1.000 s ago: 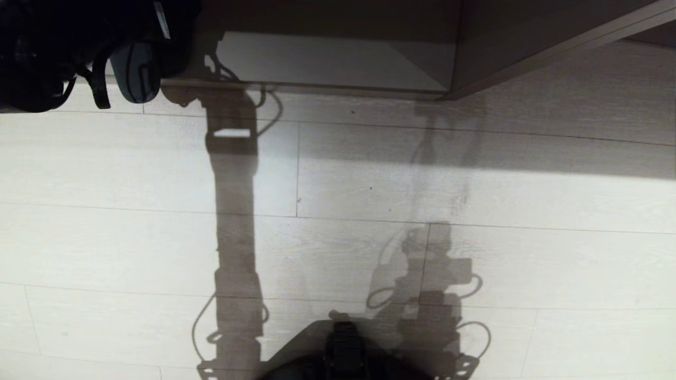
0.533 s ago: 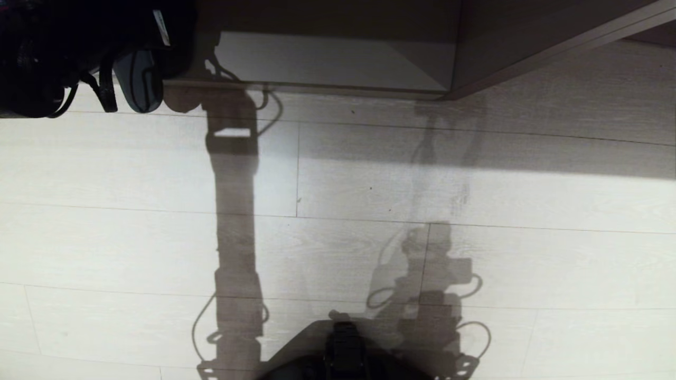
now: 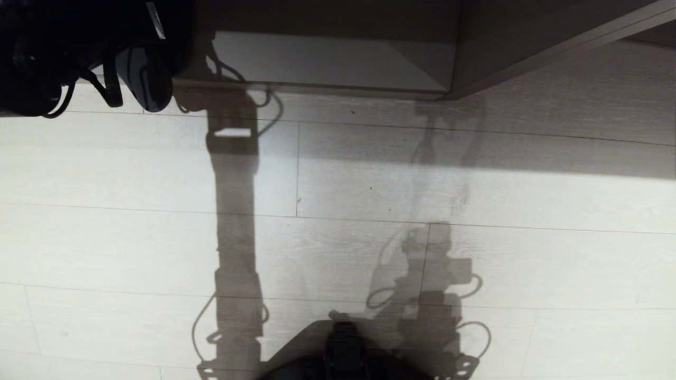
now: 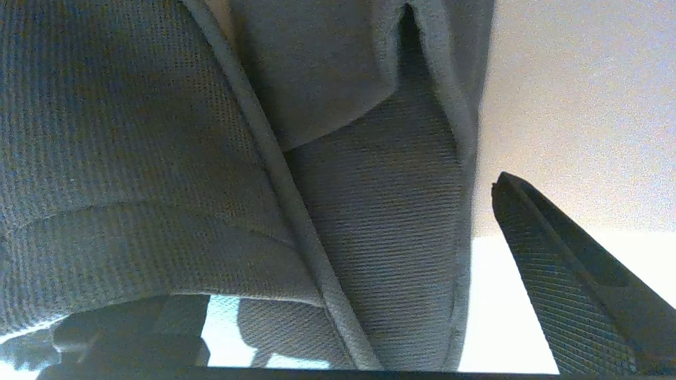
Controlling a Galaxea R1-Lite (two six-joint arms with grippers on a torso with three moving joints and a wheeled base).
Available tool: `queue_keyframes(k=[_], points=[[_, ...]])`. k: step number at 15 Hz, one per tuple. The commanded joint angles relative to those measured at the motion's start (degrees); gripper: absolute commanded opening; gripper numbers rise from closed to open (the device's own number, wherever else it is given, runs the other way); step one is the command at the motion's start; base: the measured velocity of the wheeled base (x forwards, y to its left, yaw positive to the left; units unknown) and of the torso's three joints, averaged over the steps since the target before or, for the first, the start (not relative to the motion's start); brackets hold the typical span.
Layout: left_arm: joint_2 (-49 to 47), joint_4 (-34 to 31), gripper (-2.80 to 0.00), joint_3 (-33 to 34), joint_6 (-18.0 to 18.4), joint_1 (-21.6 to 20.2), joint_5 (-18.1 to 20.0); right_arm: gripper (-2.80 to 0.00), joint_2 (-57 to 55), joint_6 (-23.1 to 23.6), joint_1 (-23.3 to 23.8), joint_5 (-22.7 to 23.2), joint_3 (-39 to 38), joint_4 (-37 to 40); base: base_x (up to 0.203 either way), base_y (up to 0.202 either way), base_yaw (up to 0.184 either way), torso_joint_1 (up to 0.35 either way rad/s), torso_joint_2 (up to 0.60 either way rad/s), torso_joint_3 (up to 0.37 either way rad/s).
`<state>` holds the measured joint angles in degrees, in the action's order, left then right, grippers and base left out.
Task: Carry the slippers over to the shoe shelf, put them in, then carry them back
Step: Place the slippers into the shoe cabinet
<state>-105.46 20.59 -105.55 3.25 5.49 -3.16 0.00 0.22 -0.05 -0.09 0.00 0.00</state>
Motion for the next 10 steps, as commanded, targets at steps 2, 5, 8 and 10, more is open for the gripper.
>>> queue_keyframes(k=[2, 5, 8, 10], points=[[-0.2, 0.2, 0.00, 0.0, 1.6, 0.7, -2.5, -2.80, -0.1, 0.0, 0.0, 0.0, 0.0, 0.0, 0.000, 0.000, 0.000, 0.000, 0.00, 0.000], [-1.0, 0.5, 0.00, -0.5, 1.6, 2.4, -6.0, -2.80, 0.0, 0.0, 0.0, 0.0, 0.0, 0.0, 0.000, 0.000, 0.000, 0.000, 0.00, 0.000], [-2.9, 2.6, 0.00, -4.8, 1.6, 6.4, -3.7, -2.80, -0.1, 0.0, 0.0, 0.0, 0.0, 0.0, 0.000, 0.000, 0.000, 0.000, 0.00, 0.000], [-4.2, 6.0, 0.00, -6.6, 4.4, 7.5, 3.0, -2.80, 0.0, 0.0, 0.0, 0.0, 0.0, 0.0, 0.000, 0.000, 0.000, 0.000, 0.00, 0.000]])
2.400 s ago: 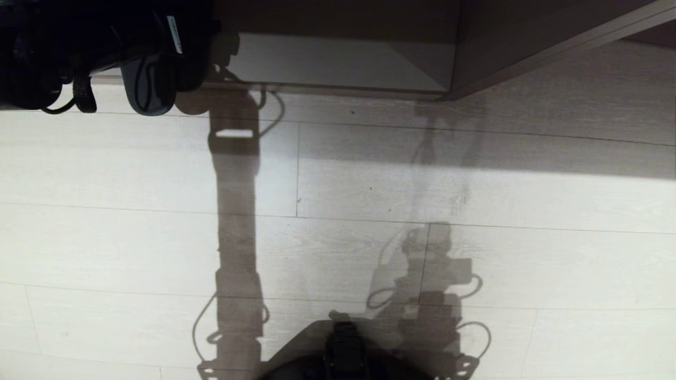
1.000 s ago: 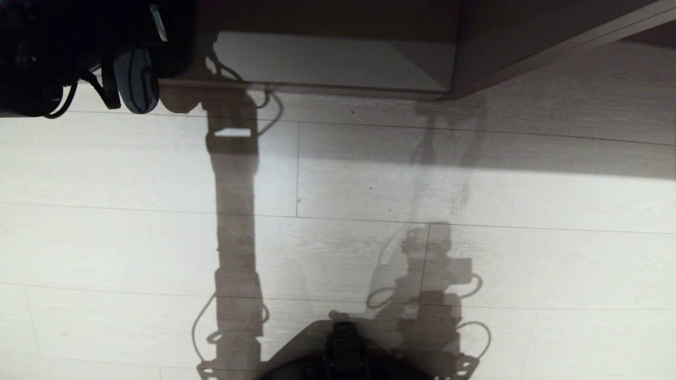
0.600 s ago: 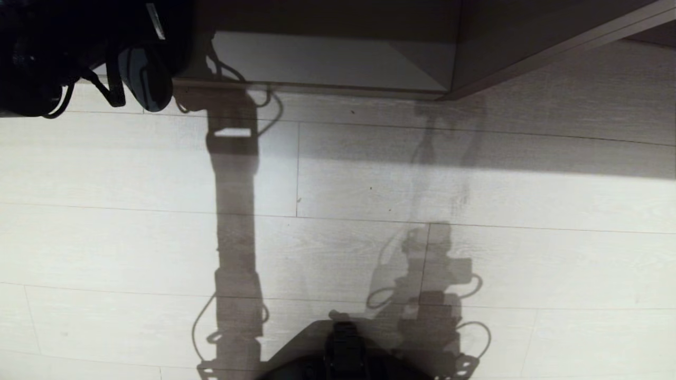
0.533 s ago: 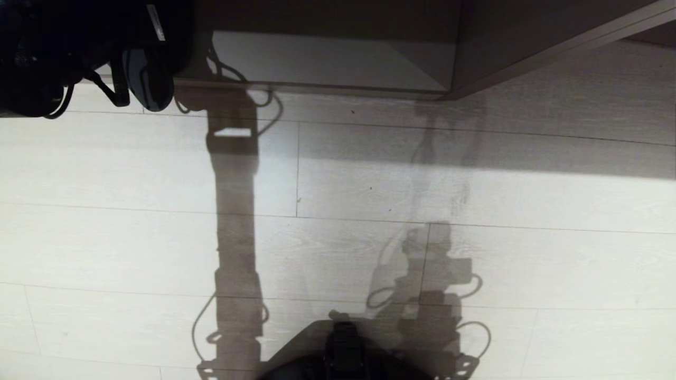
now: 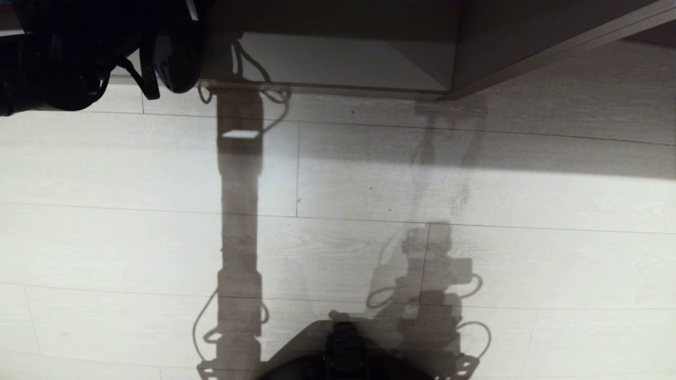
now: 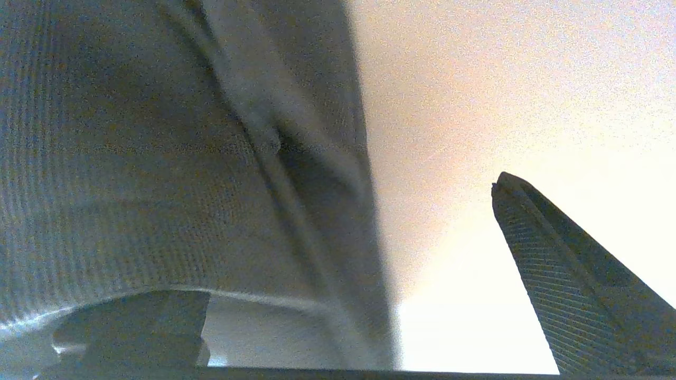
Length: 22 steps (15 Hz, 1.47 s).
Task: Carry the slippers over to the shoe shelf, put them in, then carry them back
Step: Place the slippers into the shoe cabinet
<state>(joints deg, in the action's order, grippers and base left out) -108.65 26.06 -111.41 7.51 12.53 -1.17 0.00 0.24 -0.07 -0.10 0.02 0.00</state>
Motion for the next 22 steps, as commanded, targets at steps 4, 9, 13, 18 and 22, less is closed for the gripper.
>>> queue_keyframes(k=[4, 9, 13, 18, 22], points=[[-2.4, 5.5, 0.00, -0.9, 1.8, -0.7, 5.3, -2.80, 0.0, 0.0, 0.0, 0.0, 0.0, 0.0, 0.000, 0.000, 0.000, 0.000, 0.00, 0.000], [-2.7, 4.9, 0.00, -0.8, 0.5, -2.7, 5.3, -2.80, 0.0, 0.0, 0.0, 0.0, 0.0, 0.0, 0.000, 0.000, 0.000, 0.000, 0.00, 0.000], [-2.1, 4.4, 0.00, -0.7, 0.6, -2.7, 5.2, -2.80, 0.0, 0.0, 0.0, 0.0, 0.0, 0.0, 0.000, 0.000, 0.000, 0.000, 0.00, 0.000], [-2.3, 3.1, 0.00, -0.7, 0.7, -2.6, 5.2, -2.80, -0.1, 0.0, 0.0, 0.0, 0.0, 0.0, 0.000, 0.000, 0.000, 0.000, 0.00, 0.000], [-2.4, 3.2, 0.00, -0.7, 0.9, -2.7, 5.2, -2.80, -0.1, 0.0, 0.0, 0.0, 0.0, 0.0, 0.000, 0.000, 0.000, 0.000, 0.00, 0.000]])
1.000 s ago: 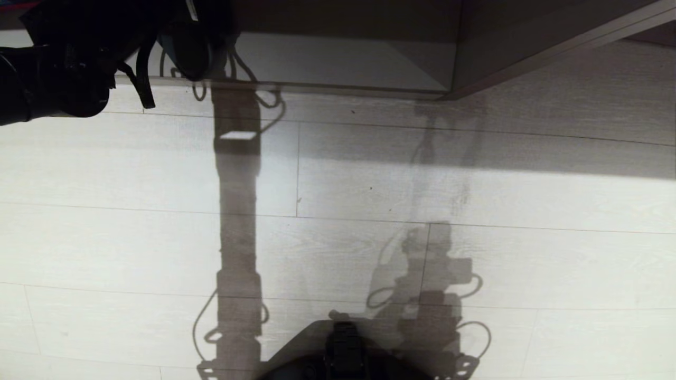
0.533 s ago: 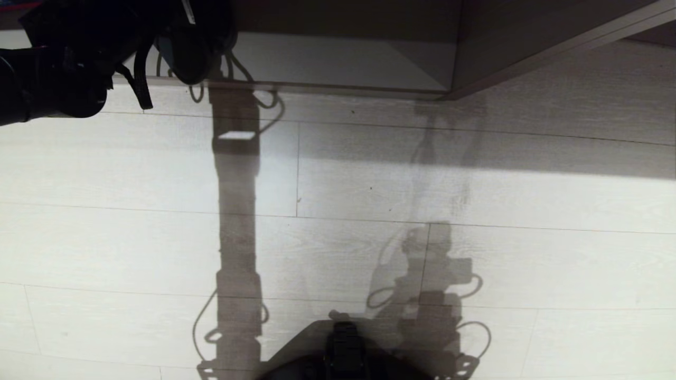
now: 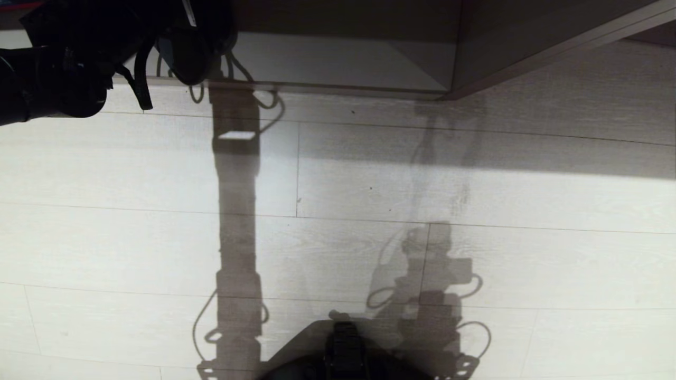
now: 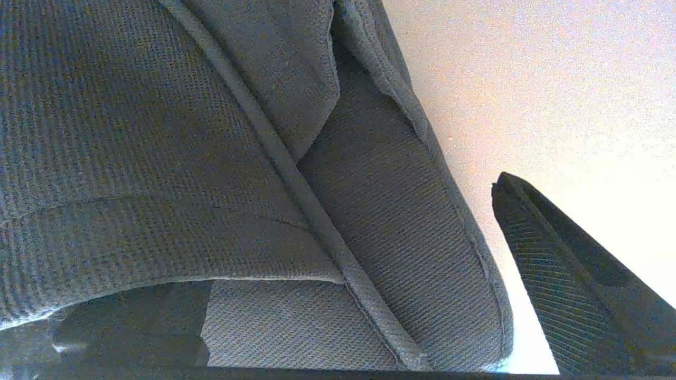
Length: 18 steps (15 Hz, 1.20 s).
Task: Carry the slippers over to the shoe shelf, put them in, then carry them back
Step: Place the slippers into the shoe cabinet
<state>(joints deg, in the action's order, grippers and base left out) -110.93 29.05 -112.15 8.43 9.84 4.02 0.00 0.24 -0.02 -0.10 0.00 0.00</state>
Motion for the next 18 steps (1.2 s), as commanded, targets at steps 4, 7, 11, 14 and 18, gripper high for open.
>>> queue_keyframes(k=[4, 7, 11, 14, 18], points=[[-0.6, 0.6, 0.00, 0.0, 1.0, -0.2, 0.1, -2.80, -0.1, 0.0, 0.0, 0.0, 0.0, 0.0, 0.000, 0.000, 0.000, 0.000, 0.00, 0.000], [-0.8, -2.1, 0.00, 0.0, 2.5, -3.6, 0.2, -2.80, 0.0, 0.0, 0.0, 0.0, 0.0, 0.0, 0.000, 0.000, 0.000, 0.000, 0.00, 0.000], [-3.2, -4.4, 0.00, -0.3, 8.0, -8.0, 0.3, -2.80, -0.1, 0.0, -0.1, 0.0, 0.0, 0.0, 0.000, 0.000, 0.000, 0.000, 0.00, 0.000], [-2.7, -9.2, 0.00, -1.0, 5.5, -8.3, 5.0, -2.80, 0.0, 0.0, -0.1, 0.0, 0.0, 0.0, 0.000, 0.000, 0.000, 0.000, 0.00, 0.000], [-1.4, -6.3, 0.00, -1.4, 5.6, -8.4, 6.3, -2.80, 0.0, 0.0, -0.1, 0.0, 0.0, 0.0, 0.000, 0.000, 0.000, 0.000, 0.00, 0.000]])
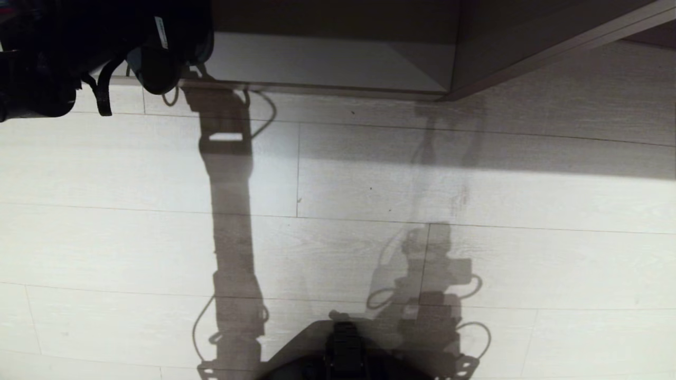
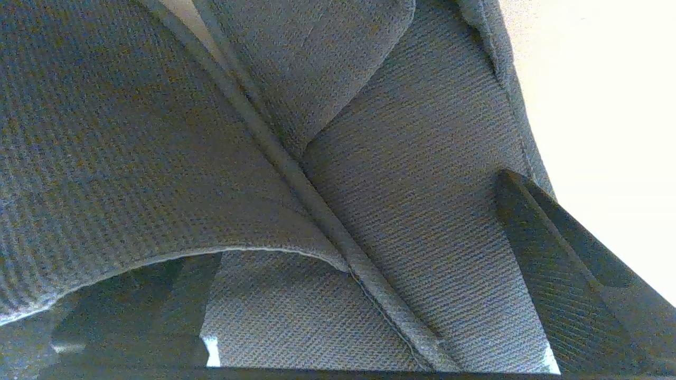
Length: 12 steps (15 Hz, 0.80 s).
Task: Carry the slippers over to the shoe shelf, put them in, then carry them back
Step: Place the slippers into the shoe cabinet
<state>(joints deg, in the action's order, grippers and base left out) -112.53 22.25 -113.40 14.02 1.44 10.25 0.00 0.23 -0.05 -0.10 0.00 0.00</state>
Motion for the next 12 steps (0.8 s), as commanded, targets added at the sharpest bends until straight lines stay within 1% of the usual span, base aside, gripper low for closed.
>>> queue_keyframes(k=[1, 3, 4, 6, 10, 12], points=[[0.3, 0.8, 0.00, -0.2, 0.0, 0.4, 0.6, -2.80, 0.0, 0.0, 0.0, 0.0, 0.0, 0.0, 0.000, 0.000, 0.000, 0.000, 0.00, 0.000], [0.7, 0.9, 0.00, -0.2, 0.0, 1.6, 1.4, -2.80, -0.1, 0.0, 0.0, 0.0, 0.0, 0.0, 0.000, 0.000, 0.000, 0.000, 0.00, 0.000], [0.9, 1.0, 0.00, -0.2, 0.0, 1.6, 1.4, -2.80, 0.0, 0.0, 0.0, 0.0, 0.0, 0.0, 0.000, 0.000, 0.000, 0.000, 0.00, 0.000], [1.4, 3.5, 0.00, -0.2, 0.0, 1.6, 1.5, -2.80, 0.0, 0.0, 0.0, 0.0, 0.0, 0.0, 0.000, 0.000, 0.000, 0.000, 0.00, 0.000], [3.4, 4.2, 0.00, -0.1, -0.2, 0.9, 1.4, -2.80, -0.1, 0.0, 0.0, 0.0, 0.0, 0.0, 0.000, 0.000, 0.000, 0.000, 0.00, 0.000], [3.7, 3.6, 0.00, 0.0, -0.9, 0.8, 0.6, -2.80, 0.0, 0.0, 0.0, 0.0, 0.0, 0.0, 0.000, 0.000, 0.000, 0.000, 0.00, 0.000]])
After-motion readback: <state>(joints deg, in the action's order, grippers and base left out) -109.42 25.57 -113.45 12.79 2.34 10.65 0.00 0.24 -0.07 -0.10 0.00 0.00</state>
